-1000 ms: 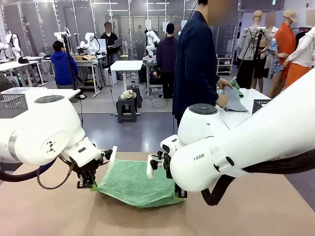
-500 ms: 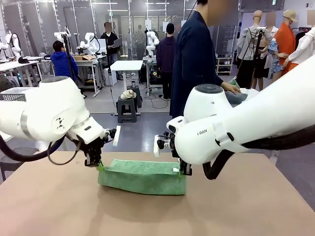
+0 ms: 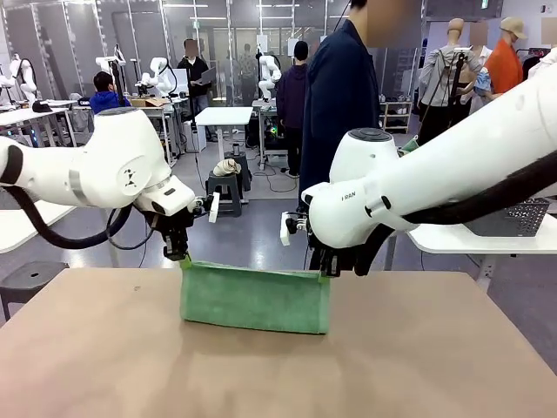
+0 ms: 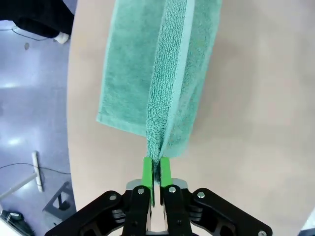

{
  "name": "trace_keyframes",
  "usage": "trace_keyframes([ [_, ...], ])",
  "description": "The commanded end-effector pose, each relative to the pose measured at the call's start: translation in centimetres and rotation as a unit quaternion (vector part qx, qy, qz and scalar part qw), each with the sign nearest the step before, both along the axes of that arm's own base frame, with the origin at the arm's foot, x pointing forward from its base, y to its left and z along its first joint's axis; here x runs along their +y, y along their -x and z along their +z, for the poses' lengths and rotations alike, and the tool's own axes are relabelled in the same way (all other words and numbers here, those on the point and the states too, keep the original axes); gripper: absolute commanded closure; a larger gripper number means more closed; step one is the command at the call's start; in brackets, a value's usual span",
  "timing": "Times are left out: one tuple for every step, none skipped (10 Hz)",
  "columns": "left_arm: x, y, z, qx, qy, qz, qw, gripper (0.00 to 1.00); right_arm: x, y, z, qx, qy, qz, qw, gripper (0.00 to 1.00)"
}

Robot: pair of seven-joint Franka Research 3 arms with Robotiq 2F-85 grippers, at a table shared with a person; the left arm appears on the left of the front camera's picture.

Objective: Fold the towels and place them in the basket.
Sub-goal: When a person lays out a Towel with hook on the table, fold it in half twice.

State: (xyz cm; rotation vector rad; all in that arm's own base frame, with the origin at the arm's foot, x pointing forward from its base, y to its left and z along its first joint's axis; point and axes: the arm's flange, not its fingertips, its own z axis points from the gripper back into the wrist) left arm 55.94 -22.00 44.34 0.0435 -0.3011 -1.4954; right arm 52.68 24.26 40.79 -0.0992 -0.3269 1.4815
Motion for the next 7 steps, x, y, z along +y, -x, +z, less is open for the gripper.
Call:
trace_keyframes([
  [-0.7,-2.8,0.0,0.011,-0.015,0.009,1.000,0.93,0.0,-2.7,-0.1,0.009,0.008,0.012,1.000,0.93],
  [-0.9,-4.1,-0.2,0.007,-0.012,0.011,1.000,0.93,-0.1,-4.1,-0.1,0.007,0.011,0.011,1.000,0.93],
  [-0.9,-4.6,-0.1,0.010,-0.010,0.019,1.000,0.93,-0.2,-4.7,0.0,0.009,0.012,0.004,1.000,0.93],
  [-1.1,-4.9,0.1,0.011,-0.012,0.022,1.000,0.93,-0.3,-5.1,0.2,0.008,0.014,-0.001,1.000,0.93],
  [-1.3,-5.0,0.2,0.013,-0.015,0.023,1.000,0.93,-0.3,-5.3,0.2,0.008,0.016,-0.003,1.000,0.93],
  [-0.7,-4.3,-0.6,0.003,-0.002,0.013,1.000,0.93,-0.2,-4.9,0.1,0.007,0.016,-0.006,1.000,0.93],
  [-0.7,-4.3,-0.6,0.003,-0.002,0.013,1.000,0.93,-0.4,-4.9,-0.1,0.004,0.006,-0.004,1.000,0.93],
])
